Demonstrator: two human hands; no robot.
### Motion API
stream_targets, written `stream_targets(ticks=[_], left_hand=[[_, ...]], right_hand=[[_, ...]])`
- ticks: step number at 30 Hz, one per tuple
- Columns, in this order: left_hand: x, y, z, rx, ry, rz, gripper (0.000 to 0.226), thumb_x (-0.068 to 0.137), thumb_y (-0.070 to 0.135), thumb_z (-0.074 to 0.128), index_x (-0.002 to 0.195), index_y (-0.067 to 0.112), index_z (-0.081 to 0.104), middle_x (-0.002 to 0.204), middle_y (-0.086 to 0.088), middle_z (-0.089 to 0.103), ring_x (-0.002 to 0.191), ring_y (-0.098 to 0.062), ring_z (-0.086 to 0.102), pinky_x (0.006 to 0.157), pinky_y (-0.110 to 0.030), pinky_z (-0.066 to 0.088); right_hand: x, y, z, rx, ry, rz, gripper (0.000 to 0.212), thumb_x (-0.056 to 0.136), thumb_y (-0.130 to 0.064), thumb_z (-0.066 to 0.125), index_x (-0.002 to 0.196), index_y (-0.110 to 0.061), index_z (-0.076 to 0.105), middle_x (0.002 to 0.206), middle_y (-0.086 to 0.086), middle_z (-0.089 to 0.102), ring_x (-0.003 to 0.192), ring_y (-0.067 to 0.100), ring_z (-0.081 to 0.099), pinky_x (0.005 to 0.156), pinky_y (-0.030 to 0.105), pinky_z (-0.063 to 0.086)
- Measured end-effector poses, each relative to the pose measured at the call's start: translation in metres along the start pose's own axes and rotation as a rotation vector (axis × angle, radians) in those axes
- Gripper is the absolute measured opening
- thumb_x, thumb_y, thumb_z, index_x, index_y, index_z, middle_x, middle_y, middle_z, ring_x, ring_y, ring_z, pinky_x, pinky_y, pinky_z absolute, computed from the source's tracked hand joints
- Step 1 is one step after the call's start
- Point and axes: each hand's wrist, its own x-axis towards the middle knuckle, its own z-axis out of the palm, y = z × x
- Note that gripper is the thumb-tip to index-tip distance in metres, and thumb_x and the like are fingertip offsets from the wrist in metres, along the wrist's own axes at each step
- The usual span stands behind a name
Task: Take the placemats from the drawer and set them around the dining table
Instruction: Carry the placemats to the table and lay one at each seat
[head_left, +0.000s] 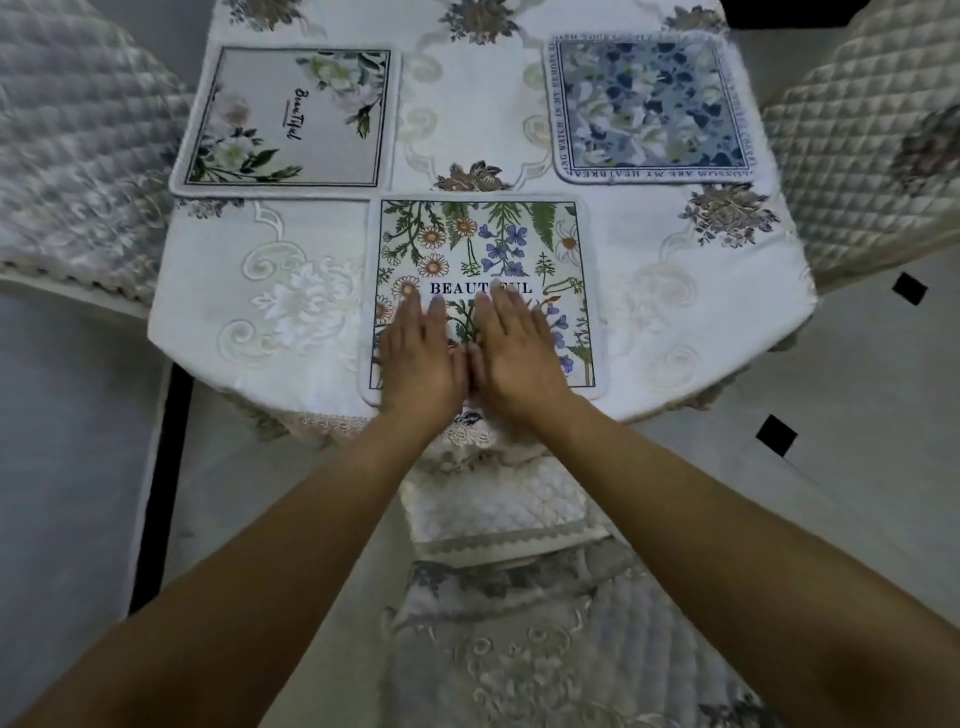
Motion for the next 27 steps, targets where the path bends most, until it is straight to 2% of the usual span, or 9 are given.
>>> stream_targets(ticks=[2, 5, 9, 13, 19, 23, 27], left_hand=[[-0.008, 0.001, 0.01, 0.056, -0.046, 0.036, 0.055, 0.1, 0.031, 0.037, 0.15, 0.008, 0.029, 0.159, -0.02, 0.025, 0.149, -0.034, 0.018, 0.121, -0.05, 0.016], [-0.009, -0.011, 0.01, 0.084, -0.037, 0.072, 0.056, 0.1, 0.034, 0.032, 0.149, 0.007, 0.031, 0.159, -0.018, 0.028, 0.15, -0.031, 0.017, 0.122, -0.046, 0.013], [-0.007, -0.037, -0.003, 0.065, -0.051, 0.052, 0.063, 0.1, 0.037, 0.024, 0.152, 0.002, 0.024, 0.161, -0.019, 0.02, 0.151, -0.031, 0.01, 0.123, -0.045, 0.009], [0.015, -0.05, -0.011, 0.035, -0.082, -0.036, 0.064, 0.102, 0.036, 0.032, 0.152, -0.002, 0.018, 0.162, -0.023, 0.012, 0.151, -0.036, 0.004, 0.123, -0.05, 0.005], [0.119, -0.035, -0.015, 0.021, -0.047, -0.149, 0.069, 0.099, 0.038, 0.039, 0.15, -0.003, 0.02, 0.16, -0.025, 0.016, 0.148, -0.041, 0.01, 0.119, -0.057, 0.012], [0.176, -0.032, -0.011, 0.104, -0.065, -0.088, 0.072, 0.095, 0.046, 0.038, 0.147, -0.002, 0.025, 0.157, -0.024, 0.023, 0.146, -0.041, 0.015, 0.116, -0.057, 0.02], [0.196, -0.038, -0.002, 0.192, -0.022, 0.022, 0.07, 0.092, 0.054, 0.036, 0.137, 0.0, 0.038, 0.145, -0.023, 0.04, 0.138, -0.041, 0.03, 0.11, -0.055, 0.029]], right_hand=[[-0.005, -0.005, 0.012, -0.034, -0.045, -0.035, 0.059, 0.103, -0.038, 0.023, 0.154, -0.008, 0.018, 0.163, 0.013, 0.015, 0.151, 0.027, 0.005, 0.122, 0.048, 0.006], [-0.014, 0.013, 0.013, -0.122, -0.037, -0.033, 0.065, 0.101, -0.046, 0.02, 0.154, -0.008, 0.017, 0.162, 0.012, 0.017, 0.151, 0.025, 0.007, 0.123, 0.044, 0.006], [-0.026, 0.049, -0.001, -0.128, 0.009, 0.053, 0.067, 0.101, -0.049, 0.018, 0.155, -0.01, 0.013, 0.163, 0.012, 0.013, 0.151, 0.023, 0.004, 0.122, 0.038, 0.001], [-0.028, 0.065, -0.012, -0.097, 0.0, 0.082, 0.066, 0.102, -0.047, 0.023, 0.154, -0.008, 0.016, 0.163, 0.013, 0.016, 0.151, 0.024, 0.006, 0.122, 0.038, 0.002], [0.048, 0.047, -0.025, -0.074, -0.091, -0.007, 0.064, 0.102, -0.043, 0.026, 0.154, -0.007, 0.015, 0.163, 0.015, 0.012, 0.151, 0.028, 0.006, 0.123, 0.044, 0.008], [0.089, 0.042, -0.024, -0.157, -0.178, -0.037, 0.065, 0.101, -0.043, 0.023, 0.155, -0.009, 0.008, 0.164, 0.012, 0.003, 0.151, 0.026, -0.001, 0.121, 0.046, 0.004], [0.111, 0.037, -0.016, -0.209, -0.2, -0.052, 0.066, 0.101, -0.041, 0.02, 0.155, -0.01, 0.002, 0.164, 0.011, -0.002, 0.151, 0.026, -0.006, 0.121, 0.046, 0.0]])
